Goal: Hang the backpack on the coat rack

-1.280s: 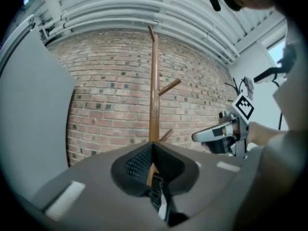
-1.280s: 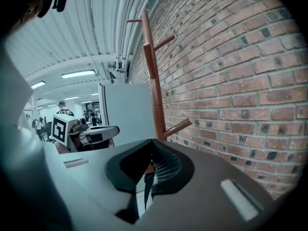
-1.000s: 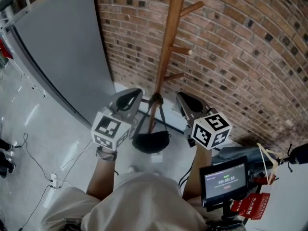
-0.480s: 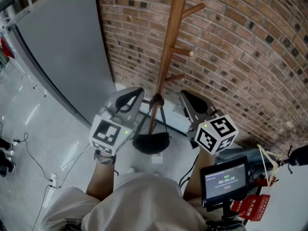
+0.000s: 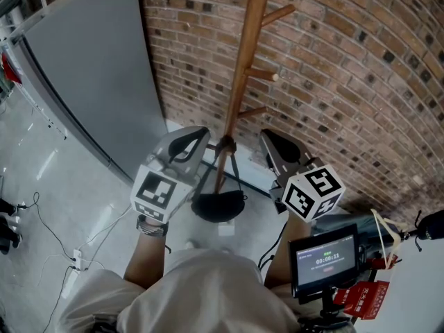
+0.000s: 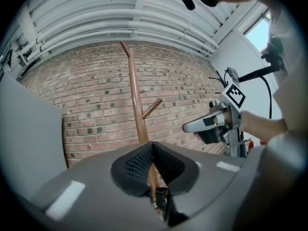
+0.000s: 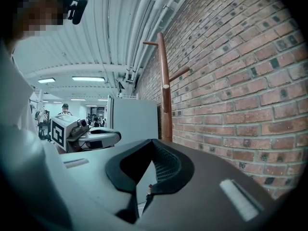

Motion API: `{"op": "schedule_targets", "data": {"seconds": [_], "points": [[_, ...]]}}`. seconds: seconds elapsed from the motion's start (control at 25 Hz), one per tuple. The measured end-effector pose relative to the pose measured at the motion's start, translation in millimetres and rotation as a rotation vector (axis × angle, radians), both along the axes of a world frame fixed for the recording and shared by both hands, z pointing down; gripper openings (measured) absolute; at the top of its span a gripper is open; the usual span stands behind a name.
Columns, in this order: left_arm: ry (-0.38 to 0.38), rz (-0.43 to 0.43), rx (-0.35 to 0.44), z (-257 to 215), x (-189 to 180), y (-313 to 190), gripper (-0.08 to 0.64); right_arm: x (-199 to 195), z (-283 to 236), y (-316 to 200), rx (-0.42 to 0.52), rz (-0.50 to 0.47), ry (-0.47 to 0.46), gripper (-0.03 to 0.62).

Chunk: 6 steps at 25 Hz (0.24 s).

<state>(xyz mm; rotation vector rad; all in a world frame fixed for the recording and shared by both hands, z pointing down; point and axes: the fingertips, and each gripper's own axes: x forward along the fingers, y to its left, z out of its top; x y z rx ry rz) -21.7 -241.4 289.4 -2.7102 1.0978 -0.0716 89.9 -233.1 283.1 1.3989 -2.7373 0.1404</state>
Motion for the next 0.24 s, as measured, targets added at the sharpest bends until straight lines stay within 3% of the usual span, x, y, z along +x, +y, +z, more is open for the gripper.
{"op": "schedule_targets", "data": {"seconds": [0.24], "points": [[-0.005,0.008,0.003,-0.8,3.4,-2.0,0.000,1.9,1.6,-4.3,-0.004,0.013,-0.010,0.000]]}}
